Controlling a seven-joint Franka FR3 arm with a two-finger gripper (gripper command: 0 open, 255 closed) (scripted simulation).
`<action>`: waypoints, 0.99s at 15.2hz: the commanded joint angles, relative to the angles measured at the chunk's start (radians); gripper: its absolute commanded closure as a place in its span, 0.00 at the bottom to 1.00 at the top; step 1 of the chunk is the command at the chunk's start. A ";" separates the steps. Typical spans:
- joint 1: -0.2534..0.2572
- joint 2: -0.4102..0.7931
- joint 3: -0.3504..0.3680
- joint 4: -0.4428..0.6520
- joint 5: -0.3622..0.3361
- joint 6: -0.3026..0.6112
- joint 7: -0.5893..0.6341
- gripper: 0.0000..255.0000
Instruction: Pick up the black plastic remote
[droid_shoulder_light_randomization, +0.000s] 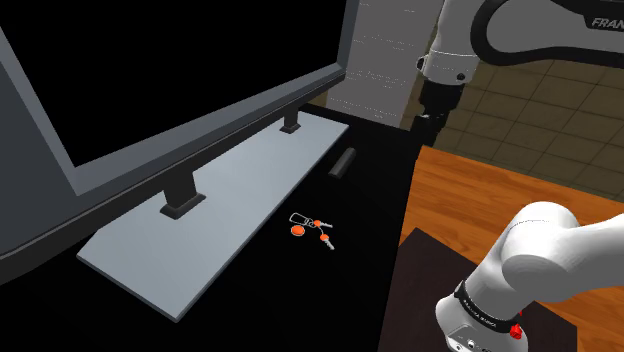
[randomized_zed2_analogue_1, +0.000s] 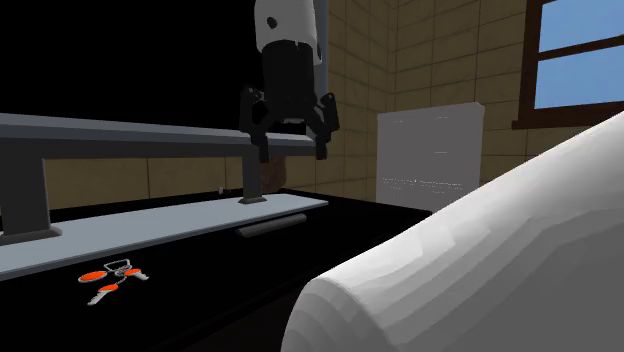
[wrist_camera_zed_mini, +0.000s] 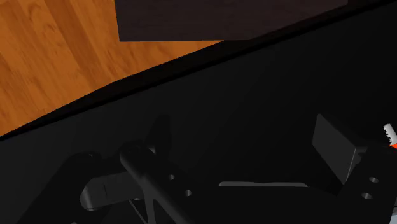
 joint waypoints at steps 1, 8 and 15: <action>0.000 0.000 0.000 0.000 0.000 0.000 0.000 0.00; -0.108 0.274 0.078 0.087 0.123 0.154 0.382 0.00; -0.199 0.534 0.102 0.200 0.200 0.296 0.725 0.00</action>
